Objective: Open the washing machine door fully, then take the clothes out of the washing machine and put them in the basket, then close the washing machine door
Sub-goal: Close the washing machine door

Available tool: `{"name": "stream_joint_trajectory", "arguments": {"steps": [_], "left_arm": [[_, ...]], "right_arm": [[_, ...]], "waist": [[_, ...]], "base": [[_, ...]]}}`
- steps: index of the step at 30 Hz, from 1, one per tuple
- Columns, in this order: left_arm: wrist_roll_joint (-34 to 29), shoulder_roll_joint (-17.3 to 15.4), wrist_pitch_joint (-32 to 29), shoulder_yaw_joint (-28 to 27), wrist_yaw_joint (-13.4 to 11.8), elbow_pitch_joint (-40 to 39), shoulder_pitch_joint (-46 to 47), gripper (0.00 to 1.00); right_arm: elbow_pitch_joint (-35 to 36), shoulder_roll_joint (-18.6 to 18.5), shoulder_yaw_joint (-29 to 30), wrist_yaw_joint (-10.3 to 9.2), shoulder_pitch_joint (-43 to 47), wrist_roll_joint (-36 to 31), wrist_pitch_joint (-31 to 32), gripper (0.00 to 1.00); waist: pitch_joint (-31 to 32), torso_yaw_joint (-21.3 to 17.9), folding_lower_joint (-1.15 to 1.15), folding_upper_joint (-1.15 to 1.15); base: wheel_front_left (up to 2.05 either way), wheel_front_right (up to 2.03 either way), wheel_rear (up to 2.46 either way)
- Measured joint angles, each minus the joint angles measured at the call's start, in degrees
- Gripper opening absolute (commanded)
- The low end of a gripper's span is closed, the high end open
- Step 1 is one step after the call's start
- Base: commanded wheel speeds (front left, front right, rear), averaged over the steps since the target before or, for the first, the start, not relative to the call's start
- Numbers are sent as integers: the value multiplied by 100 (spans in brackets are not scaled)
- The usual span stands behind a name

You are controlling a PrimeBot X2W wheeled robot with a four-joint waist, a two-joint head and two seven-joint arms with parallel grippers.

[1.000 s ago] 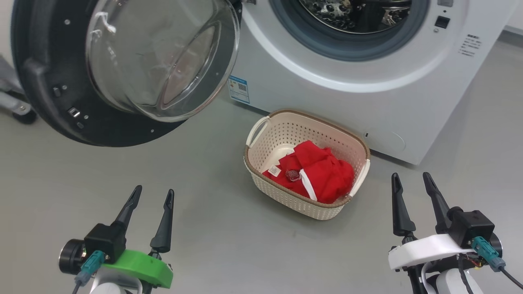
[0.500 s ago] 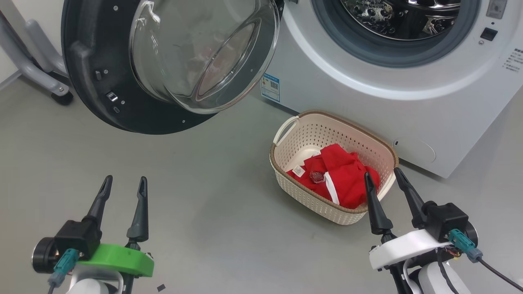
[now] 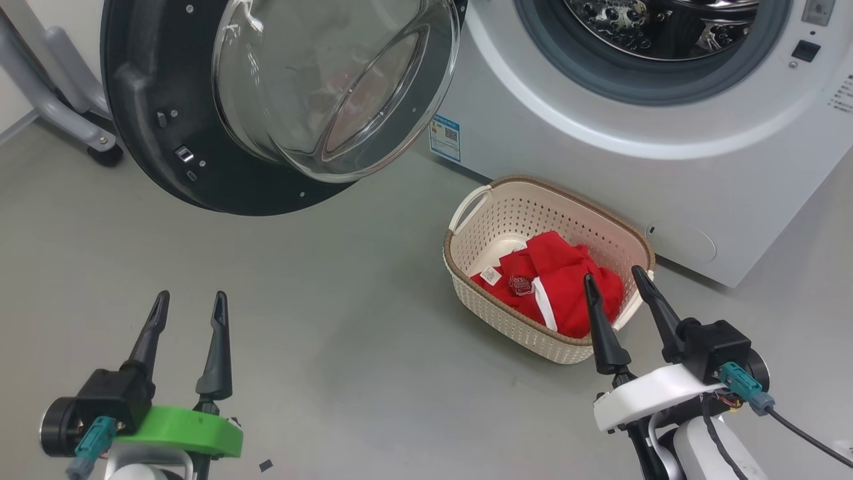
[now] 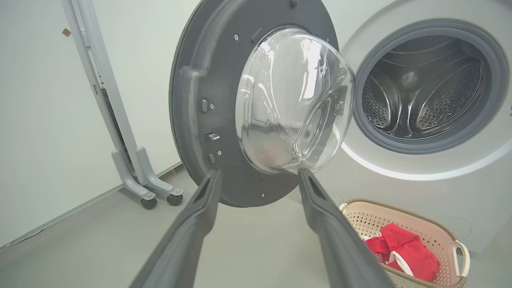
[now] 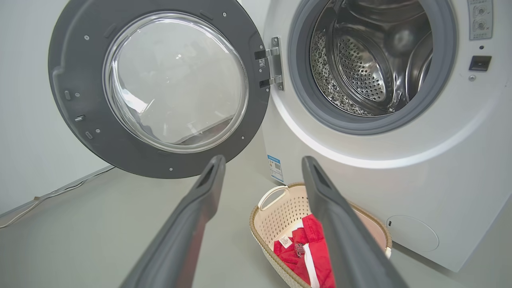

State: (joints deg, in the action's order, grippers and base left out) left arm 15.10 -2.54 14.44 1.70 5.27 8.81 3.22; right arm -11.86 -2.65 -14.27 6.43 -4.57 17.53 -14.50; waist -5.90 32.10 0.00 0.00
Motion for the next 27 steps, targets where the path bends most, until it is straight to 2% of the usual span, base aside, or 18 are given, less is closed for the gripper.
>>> {"name": "stream_joint_trajectory", "arguments": {"steps": [27], "left_arm": [[-2, 11, 0, 2, 3, -90, -35, 100]], "right_arm": [[-126, -7, 36, 5, -94, 52, 0, 100]], "waist": [[-11, -25, 0, 0]], "base": [[0, 0, 0]]}}
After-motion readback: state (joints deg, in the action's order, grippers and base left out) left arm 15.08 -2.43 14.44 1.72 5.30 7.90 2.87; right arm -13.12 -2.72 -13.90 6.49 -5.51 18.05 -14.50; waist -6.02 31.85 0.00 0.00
